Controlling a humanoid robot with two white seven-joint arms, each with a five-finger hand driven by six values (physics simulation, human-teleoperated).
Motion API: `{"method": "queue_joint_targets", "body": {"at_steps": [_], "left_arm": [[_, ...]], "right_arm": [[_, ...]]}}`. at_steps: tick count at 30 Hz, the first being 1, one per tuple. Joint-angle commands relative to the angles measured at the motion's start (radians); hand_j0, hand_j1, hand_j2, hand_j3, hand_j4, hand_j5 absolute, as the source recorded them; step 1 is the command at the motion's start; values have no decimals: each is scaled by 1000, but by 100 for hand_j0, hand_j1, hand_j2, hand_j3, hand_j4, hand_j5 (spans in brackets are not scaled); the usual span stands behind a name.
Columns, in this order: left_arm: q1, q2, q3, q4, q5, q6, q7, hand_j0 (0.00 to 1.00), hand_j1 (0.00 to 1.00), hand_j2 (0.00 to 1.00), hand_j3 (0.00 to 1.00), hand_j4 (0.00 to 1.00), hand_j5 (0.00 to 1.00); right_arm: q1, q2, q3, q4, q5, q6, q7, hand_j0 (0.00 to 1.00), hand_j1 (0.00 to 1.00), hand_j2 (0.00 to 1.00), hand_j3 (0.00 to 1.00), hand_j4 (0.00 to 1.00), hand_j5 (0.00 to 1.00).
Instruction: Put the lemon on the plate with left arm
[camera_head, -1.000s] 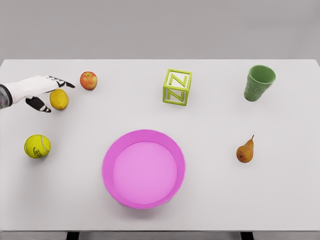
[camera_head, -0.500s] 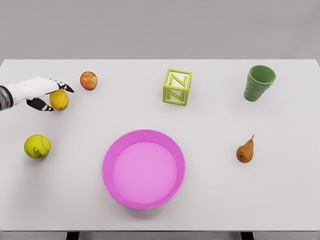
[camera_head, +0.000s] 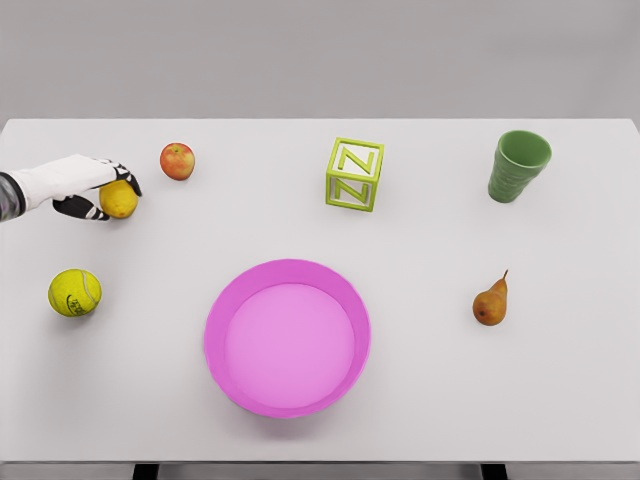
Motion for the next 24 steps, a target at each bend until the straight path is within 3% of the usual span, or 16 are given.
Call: {"method": "queue_joint_targets", "body": {"at_steps": [1,7,14,18,24], "left_arm": [[0,3,3,-4,7,2,2,55,55,55,55,55,55],[0,6,14,-17,16,2,3,55,55,55,55,55,55],[8,9,17,-116,33,2,3,53,53,53,53,53,53],[9,21,28,-134,43,2,6,53,53,53,53,53,53],[72,58,29,-247,121,2,6,53,53,53,53,53,53]], "right_arm": [[0,0,0,-1,0,0,0,100,100,100,100,100,100],[0,0,0,-1,0,0,0,100,100,100,100,100,100],[0,0,0,1,0,0,0,100,100,100,100,100,100],[0,0,0,1,0,0,0,100,100,100,100,100,100],[0,0,0,1,0,0,0,100,100,100,100,100,100]]}}
